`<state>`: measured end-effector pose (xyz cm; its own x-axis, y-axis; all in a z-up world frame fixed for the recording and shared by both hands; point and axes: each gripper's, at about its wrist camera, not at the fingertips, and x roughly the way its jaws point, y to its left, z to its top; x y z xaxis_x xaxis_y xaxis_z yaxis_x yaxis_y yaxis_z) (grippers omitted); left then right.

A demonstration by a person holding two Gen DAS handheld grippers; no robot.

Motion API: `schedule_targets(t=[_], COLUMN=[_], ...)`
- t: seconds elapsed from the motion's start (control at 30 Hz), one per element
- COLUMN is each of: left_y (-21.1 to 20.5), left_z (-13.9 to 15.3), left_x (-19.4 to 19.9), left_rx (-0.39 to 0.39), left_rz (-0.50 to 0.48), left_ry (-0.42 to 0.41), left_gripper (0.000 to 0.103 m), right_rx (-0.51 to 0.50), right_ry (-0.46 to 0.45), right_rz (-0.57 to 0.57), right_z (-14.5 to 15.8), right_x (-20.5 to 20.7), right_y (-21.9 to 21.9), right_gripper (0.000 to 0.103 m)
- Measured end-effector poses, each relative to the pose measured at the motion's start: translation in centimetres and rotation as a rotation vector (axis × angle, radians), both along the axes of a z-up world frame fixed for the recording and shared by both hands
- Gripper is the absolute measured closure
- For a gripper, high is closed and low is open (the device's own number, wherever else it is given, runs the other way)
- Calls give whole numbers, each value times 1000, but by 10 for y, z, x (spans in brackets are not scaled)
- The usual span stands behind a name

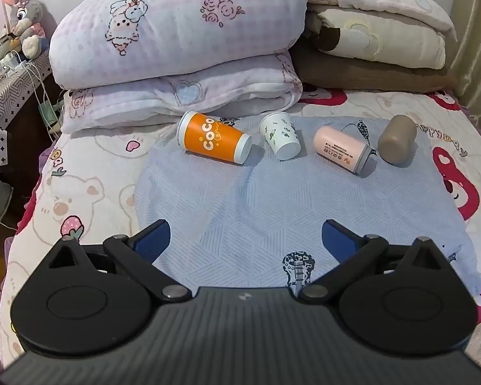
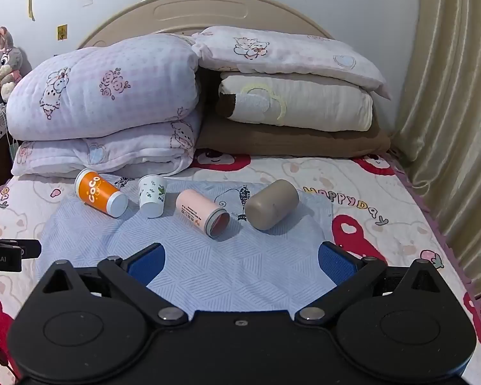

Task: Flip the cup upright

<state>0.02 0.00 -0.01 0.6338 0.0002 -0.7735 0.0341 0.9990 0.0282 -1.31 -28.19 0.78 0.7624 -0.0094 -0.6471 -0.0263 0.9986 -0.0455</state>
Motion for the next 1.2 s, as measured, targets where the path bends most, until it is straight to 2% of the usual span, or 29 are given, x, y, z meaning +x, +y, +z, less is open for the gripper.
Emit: schedule_targets(t=[0.47, 0.63, 0.93, 1.2], left_y=[-13, -8, -5, -8], left_z=[-7, 1, 0, -4], left_x=[-9, -9, -5, -7], left_rx=[-12, -32, -32, -51], left_rz=[-54, -53, -32, -53], left_ry=[-39, -49, -39, -20], left_gripper=[1, 1, 1, 1], right_rx=[-7, -8, -4, -1], right_ry=[2, 2, 6, 9], right_rz=[-5, -9, -12, -13], right_z=[0, 0, 0, -2], right_x=[1, 1, 2, 2], right_y=[1, -2, -5, -7], right_gripper=[0, 0, 0, 0])
